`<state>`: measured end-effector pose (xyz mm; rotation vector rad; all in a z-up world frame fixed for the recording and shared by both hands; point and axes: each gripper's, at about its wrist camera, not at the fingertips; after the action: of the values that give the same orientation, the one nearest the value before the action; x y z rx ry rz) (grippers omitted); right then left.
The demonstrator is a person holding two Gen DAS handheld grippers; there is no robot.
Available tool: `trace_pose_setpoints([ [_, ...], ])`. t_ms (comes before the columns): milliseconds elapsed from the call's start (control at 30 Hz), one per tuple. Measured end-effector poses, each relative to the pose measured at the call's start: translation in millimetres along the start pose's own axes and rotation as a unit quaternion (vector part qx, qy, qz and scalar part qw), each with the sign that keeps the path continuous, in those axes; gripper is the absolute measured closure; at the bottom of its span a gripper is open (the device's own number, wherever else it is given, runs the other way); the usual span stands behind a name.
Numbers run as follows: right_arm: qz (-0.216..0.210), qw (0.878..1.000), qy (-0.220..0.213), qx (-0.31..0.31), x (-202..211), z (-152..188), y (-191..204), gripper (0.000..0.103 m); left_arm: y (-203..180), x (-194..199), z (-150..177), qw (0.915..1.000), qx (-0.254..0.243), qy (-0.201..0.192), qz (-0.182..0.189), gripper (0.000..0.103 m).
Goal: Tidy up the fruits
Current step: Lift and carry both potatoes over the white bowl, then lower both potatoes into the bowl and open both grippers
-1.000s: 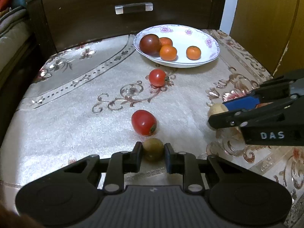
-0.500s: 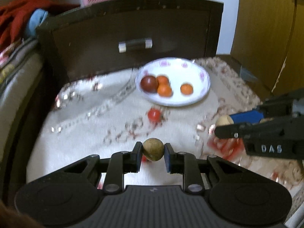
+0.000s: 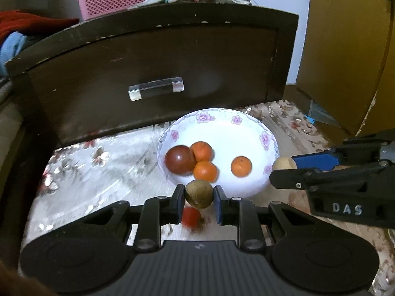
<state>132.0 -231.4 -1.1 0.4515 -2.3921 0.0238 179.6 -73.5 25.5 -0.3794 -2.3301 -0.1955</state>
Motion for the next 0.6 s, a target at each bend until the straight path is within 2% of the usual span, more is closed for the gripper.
trace_pose_setpoints([
  [233,0.006,1.000,0.019,0.010,-32.7,-5.1,-7.8,0.081,-1.5,-32.7,-3.7,0.9999,-0.004,0.012,0.005,0.070],
  [600,0.008,0.999,0.034,0.020,-55.5,-4.2,-9.3,0.081,1.6,-49.5,-4.2,0.9998,-0.004,0.017,0.011,0.070],
])
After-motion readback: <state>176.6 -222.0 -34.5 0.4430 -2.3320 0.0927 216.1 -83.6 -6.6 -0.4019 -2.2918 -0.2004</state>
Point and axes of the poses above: each gripper's, at about its wrist camera, not at the fingertips, and x roughly against the way its jaws point, y to its left, z to its underside, and after that the axes turned 2 degrees about -z, right-handed
